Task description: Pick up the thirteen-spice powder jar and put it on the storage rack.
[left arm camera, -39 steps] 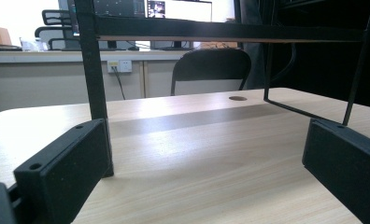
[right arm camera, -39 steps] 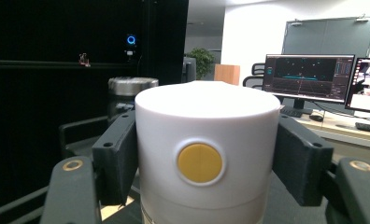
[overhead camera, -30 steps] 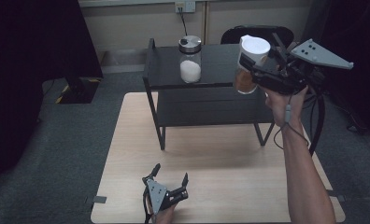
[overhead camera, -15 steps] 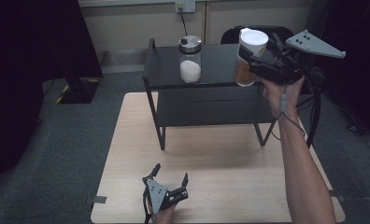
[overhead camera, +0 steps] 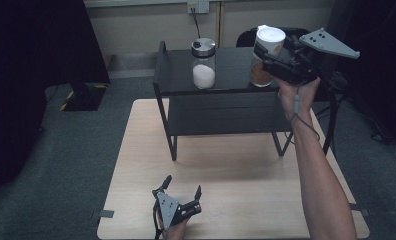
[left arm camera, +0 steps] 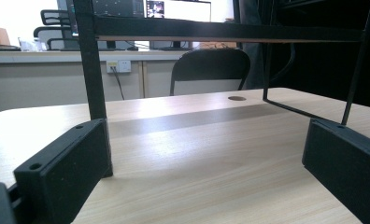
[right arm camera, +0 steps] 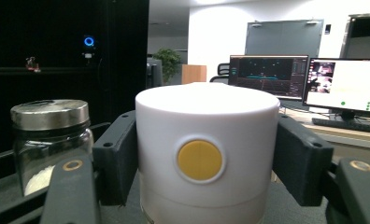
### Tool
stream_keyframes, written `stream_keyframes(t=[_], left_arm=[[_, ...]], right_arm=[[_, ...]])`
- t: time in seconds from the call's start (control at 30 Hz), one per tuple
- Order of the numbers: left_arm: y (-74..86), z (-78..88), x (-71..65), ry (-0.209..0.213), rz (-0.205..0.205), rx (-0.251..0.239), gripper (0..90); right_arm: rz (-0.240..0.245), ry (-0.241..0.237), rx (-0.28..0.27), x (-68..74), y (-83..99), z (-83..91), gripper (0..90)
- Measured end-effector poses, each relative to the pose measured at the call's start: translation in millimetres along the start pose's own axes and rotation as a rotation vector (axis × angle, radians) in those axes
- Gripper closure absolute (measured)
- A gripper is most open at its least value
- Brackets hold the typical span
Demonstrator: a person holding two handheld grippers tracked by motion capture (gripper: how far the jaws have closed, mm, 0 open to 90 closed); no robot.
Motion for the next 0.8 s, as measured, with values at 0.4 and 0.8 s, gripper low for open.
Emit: stream_keyframes(t=[0.4,0.8], left_arm=[[0.1,0.0,0.4,0.002,0.000,0.000,0.1],[0.1,0.0,0.4,0.002,0.000,0.000,0.2]], right_arm=[[-0.019,0.040,-0.007,7.4,2.5,-2.0,30.2],[-0.024,0.045,-0.013,9.0,4.3,-3.0,29.7]])
Point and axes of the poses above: each handheld gripper's, and its own axes: z roughly backward along the jaws, y roughly out of its underside, x roughly to its left, the point moved 1 cm from there along -z, roughly forward along the jaws, and after that the axes turned 13 degrees about -z, right-handed, at the moved point
